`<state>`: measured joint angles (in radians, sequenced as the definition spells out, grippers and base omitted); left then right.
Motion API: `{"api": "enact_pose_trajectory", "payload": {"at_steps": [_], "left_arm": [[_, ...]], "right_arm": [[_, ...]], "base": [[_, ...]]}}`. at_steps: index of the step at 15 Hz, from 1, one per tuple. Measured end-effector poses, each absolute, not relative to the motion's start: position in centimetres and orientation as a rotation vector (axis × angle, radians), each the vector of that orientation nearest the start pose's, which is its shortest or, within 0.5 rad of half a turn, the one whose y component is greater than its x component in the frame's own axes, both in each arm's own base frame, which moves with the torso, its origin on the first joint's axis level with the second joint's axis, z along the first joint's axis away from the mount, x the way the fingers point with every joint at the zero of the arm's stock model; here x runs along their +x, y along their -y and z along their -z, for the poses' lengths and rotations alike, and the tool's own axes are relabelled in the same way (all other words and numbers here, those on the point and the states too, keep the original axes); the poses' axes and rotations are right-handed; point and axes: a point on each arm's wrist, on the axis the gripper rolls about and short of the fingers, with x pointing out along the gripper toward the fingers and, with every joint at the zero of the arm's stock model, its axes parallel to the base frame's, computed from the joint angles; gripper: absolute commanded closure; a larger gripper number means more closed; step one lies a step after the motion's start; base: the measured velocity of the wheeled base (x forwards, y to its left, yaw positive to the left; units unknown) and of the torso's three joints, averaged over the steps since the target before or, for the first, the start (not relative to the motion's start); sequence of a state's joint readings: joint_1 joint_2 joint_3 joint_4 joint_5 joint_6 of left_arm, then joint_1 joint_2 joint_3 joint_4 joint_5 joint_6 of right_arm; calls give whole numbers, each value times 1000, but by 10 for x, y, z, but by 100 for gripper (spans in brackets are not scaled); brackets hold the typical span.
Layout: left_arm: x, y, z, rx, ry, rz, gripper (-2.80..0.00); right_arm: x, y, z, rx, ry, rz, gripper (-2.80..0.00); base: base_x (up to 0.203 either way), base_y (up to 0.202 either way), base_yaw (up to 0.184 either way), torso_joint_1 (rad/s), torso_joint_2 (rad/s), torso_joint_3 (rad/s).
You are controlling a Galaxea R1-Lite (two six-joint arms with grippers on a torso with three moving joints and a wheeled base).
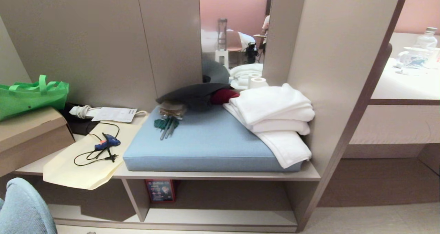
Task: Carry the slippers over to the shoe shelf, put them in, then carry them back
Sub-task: Place the slippers into the shoe cabinet
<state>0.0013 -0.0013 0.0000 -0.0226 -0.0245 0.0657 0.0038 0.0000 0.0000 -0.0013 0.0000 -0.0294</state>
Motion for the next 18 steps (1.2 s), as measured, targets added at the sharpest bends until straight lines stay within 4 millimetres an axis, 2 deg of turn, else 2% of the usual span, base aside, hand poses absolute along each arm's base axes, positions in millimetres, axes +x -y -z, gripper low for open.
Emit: {"api": "enact_pose_trajectory", "payload": {"at_steps": [18], "left_arm": [[-23,1,-78,61,25,22,0]], "right_arm": [[-23,0,-76,-28,1,-4,0]], "base": [[0,0,0,0,0,0]]}}
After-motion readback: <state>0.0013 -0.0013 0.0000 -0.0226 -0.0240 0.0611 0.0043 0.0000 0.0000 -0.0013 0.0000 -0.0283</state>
